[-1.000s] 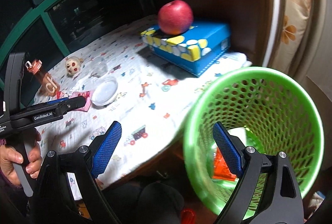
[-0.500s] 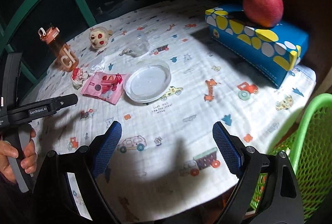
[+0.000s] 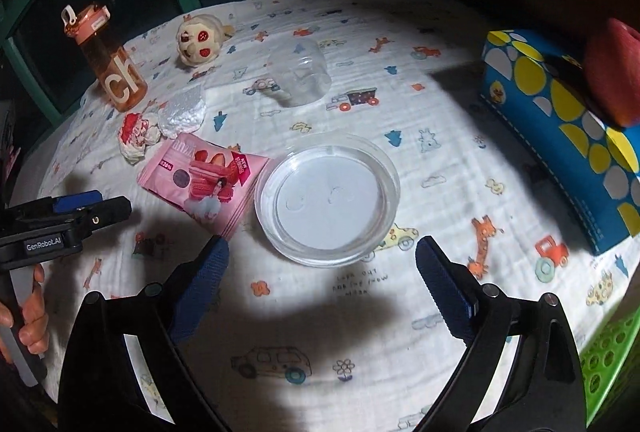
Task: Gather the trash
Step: 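Grasp the pink wafer pack with the left gripper while the right grasps the clear round lid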
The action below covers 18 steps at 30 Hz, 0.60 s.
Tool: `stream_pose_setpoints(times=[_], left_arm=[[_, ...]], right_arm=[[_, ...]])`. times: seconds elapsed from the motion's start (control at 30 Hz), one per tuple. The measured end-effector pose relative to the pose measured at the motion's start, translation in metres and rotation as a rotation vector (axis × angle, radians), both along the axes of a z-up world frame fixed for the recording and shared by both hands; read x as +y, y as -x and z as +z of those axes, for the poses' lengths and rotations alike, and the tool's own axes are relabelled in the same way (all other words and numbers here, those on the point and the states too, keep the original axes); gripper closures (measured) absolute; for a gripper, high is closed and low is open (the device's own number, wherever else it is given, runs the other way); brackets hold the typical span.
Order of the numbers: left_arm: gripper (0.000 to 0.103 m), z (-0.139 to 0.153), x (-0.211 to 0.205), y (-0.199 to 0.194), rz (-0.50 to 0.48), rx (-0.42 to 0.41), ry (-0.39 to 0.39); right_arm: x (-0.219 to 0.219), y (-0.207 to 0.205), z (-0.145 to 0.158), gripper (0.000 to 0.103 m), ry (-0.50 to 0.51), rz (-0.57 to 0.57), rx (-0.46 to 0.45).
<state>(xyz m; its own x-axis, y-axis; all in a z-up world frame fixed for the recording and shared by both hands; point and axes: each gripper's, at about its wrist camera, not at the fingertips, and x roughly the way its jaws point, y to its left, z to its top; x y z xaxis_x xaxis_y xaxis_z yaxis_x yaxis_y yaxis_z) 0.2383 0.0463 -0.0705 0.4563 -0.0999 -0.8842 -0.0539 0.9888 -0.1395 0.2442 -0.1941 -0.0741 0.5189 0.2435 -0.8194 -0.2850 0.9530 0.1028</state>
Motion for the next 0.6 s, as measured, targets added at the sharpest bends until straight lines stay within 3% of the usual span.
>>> stream_pose_setpoints(times=[0.27,0.47,0.6], left_arm=[[0.031,-0.013,0.000,-0.019,-0.029,0.019,-0.015],[0.031,-0.023,-0.002,-0.041,-0.052,0.034,-0.026],[0.031,-0.028,0.002,-0.053,-0.045,0.045,0.011]], right_arm=[[0.008,-0.023,-0.021,0.009,0.067,-0.004,0.009],[0.006,-0.031,-0.031,0.011,0.009,-0.011,0.045],[0.005,-0.032,-0.028,0.013,0.002,-0.011,0.038]])
